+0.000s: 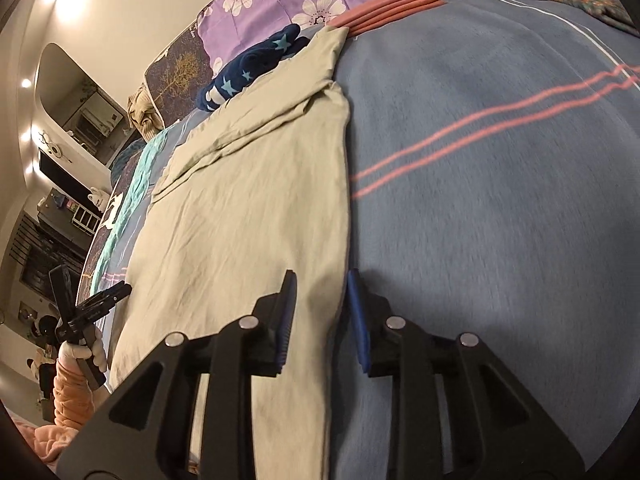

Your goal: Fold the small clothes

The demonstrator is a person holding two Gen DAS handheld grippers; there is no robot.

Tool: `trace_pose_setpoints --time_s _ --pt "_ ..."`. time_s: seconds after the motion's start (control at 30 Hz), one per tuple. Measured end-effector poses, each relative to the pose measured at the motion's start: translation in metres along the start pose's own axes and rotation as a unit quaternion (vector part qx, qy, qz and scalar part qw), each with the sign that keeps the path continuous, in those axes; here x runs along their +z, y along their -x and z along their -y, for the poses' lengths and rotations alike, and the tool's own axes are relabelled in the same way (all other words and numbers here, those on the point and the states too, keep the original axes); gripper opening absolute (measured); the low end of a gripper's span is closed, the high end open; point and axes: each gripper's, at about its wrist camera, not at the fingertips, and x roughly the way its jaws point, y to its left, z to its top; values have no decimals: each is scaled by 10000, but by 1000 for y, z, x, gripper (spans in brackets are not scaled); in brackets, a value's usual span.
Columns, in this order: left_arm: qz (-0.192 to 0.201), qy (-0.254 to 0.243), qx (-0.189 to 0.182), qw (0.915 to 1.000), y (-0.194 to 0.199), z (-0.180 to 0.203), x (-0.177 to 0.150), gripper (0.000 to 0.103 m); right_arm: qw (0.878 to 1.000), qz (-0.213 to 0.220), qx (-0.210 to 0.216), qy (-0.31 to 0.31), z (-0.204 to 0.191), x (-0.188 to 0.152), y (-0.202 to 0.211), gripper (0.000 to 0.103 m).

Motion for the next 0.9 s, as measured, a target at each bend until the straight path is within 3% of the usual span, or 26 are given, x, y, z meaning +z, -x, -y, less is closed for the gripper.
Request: trace_pose_setpoints --time_s 0.2,0.47,0.6,0.73,0.9 --pt "33 431 -435 9981 22 -18 -37 61 9992 -44 266 -295 9 -40 28 27" --pt "142 1232 -1650 9785 57 -34 -96 62 9964 -385 678 -343 6 -71 47 35" --pt "200 1171 -1765 9771 61 -26 -106 62 9945 -489 867 -311 3 -70 40 43" --pt "123 1308 -1862 9737 63 -25 -107 62 9929 -514 986 -429 0 -63 32 43" --pt "14 1010 -1925 9761 65 -14 -111 61 9920 -513 1065 -447 7 -71 36 37"
